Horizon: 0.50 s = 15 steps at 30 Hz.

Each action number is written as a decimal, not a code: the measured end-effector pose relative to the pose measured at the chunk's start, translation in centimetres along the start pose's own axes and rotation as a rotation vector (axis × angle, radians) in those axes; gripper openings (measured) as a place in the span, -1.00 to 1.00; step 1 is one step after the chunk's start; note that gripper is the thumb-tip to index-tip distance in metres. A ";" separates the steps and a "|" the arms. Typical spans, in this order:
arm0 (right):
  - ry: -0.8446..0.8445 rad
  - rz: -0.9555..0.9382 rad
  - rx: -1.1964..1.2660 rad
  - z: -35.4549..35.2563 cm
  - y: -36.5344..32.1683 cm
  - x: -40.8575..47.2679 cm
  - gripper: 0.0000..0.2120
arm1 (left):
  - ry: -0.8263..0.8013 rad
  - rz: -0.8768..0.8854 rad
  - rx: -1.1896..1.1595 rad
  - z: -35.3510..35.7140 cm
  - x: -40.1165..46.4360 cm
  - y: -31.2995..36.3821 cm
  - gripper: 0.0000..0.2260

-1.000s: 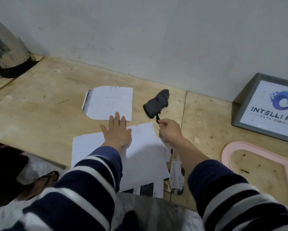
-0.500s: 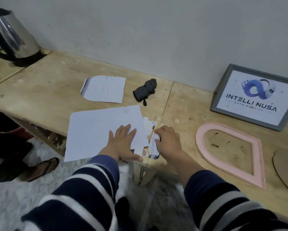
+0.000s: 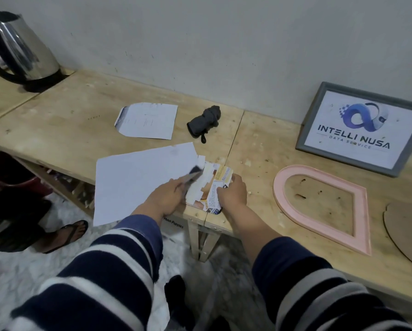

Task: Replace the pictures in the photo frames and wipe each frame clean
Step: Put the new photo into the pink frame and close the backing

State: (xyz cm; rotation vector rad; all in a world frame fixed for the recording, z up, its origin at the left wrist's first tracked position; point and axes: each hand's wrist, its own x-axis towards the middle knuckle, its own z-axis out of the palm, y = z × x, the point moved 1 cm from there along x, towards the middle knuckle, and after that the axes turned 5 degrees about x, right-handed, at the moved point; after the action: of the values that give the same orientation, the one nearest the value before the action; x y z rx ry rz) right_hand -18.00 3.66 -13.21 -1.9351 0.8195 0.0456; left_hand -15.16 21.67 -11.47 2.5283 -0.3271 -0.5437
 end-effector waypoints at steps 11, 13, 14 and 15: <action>0.019 0.091 -0.336 1.5 -1.4 0.2 0.04 | 0.297 -0.128 -0.376 -3.3 1.8 0.1 -0.60; 0.030 0.141 -0.318 1.5 -1.7 0.3 0.03 | 0.299 -0.137 -0.389 -3.3 1.9 0.1 -0.59; 0.031 0.159 -0.315 1.7 -2.0 0.5 -0.02 | 0.301 -0.141 -0.395 -3.5 1.9 0.0 -0.59; 0.025 0.173 -0.317 1.8 -2.2 0.7 -0.11 | 0.304 -0.144 -0.397 -3.7 2.1 -0.2 -0.59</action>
State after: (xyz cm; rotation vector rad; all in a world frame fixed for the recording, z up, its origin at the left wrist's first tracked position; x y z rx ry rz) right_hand -15.67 5.38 -12.61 -2.1567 1.0455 0.2697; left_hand -11.69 22.75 -9.34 2.2095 0.0713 -0.2391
